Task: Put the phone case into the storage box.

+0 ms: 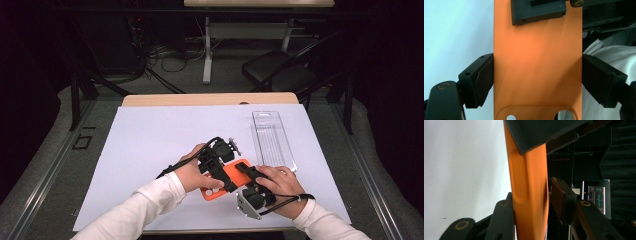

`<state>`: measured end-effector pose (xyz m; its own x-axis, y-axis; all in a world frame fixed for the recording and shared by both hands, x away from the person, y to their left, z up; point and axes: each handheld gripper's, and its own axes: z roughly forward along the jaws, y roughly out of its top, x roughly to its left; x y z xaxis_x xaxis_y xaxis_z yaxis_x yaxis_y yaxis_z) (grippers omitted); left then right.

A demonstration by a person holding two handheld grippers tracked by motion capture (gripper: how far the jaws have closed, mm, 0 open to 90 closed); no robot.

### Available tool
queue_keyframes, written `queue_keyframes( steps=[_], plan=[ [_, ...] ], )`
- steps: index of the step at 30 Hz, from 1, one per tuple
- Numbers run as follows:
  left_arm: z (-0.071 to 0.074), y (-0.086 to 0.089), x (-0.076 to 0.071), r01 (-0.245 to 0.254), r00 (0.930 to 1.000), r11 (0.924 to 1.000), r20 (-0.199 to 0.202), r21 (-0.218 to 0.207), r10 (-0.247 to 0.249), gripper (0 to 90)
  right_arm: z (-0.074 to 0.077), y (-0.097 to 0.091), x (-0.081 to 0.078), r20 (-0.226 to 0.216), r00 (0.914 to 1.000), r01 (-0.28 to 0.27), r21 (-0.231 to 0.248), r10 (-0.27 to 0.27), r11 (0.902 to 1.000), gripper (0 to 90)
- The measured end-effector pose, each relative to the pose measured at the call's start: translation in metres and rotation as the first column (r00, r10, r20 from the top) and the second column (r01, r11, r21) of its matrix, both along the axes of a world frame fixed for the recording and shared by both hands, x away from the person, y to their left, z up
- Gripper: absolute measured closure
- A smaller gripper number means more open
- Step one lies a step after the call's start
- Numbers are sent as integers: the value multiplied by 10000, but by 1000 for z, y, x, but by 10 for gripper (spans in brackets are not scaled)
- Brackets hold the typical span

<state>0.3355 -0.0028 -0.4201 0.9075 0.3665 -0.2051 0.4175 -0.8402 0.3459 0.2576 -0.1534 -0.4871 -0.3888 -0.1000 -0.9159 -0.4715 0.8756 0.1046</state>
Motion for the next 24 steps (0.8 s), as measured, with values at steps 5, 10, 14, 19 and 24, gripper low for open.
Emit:
queue_keyframes(
  steps=[5, 10, 14, 19, 24],
  plan=[
    [0, 1, 1, -30, 10000, 10000, -83, -54, 30, 160, 0, 0, 0, 102, 9999, 12, -34, -12, 10000, 668],
    [0, 1, 2, -89, 9999, 9999, -145, -86, 87, 160, -1, 0, 0, 185, 9998, -3, -49, 4, 10000, 691],
    [0, 2, 3, -145, 9996, 9998, -228, -114, 142, 160, -2, 0, 0, 147, 9999, 14, 5, -14, 10000, 714],
    [-1, 3, 5, -185, 9993, 9997, -314, -129, 180, 160, -3, 0, 1, 286, 9996, 16, -9, -16, 10000, 732],
    [-1, 3, 5, -240, 9990, 9995, -369, -191, 233, 160, -4, 0, 0, 572, 9983, -61, -113, 68, 9999, 756]
  ],
)
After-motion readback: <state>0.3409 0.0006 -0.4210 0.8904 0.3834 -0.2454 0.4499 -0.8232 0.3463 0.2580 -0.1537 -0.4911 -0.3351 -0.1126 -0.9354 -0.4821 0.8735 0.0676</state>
